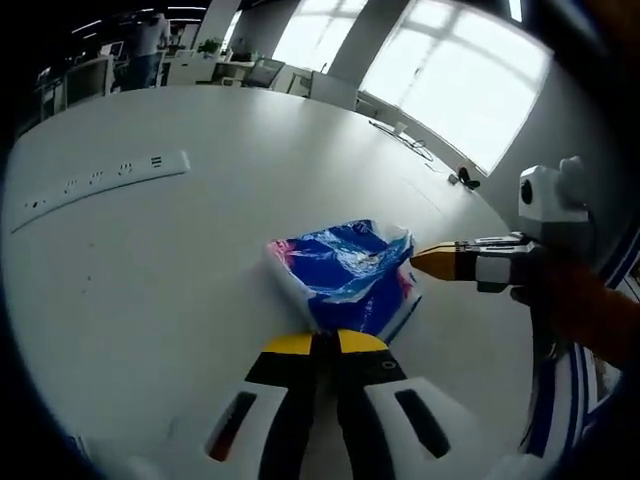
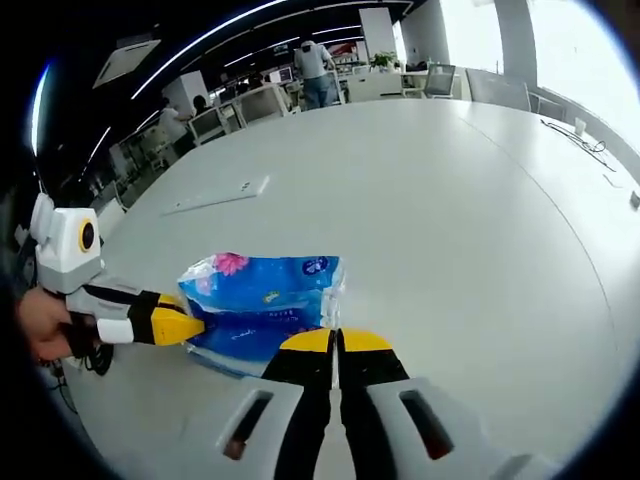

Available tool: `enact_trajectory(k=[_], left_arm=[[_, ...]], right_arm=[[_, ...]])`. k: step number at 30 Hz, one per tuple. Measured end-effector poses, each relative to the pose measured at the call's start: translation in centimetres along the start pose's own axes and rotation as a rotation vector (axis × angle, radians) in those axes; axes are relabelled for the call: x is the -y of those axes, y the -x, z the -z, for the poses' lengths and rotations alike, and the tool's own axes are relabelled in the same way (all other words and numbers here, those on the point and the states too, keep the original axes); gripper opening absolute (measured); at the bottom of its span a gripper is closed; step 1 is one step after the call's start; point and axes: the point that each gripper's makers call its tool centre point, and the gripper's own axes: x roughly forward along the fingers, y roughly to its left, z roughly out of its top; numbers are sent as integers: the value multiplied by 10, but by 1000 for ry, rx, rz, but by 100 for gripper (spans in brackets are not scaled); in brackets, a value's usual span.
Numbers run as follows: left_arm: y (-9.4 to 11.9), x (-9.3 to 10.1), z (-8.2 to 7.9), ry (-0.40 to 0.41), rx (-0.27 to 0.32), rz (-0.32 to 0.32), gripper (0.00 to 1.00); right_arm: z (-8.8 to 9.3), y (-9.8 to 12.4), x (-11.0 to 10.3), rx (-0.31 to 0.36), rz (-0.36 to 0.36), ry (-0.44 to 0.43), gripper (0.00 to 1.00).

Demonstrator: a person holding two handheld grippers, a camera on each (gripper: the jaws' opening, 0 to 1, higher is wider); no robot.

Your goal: Arrange the tabletop items into an orderly group along one side of the table until the central work area is clear of visible clutter.

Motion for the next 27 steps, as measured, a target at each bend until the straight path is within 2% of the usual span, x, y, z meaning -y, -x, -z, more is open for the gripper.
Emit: enact_trajectory(k=[16, 27], left_arm=[[-3, -6, 0, -14, -12, -5, 7], [-2, -5, -2, -14, -8, 5, 15]], right_arm=[[-3, -6, 1, -4, 7, 4, 0], [-2, -5, 3, -7, 11, 3, 6]])
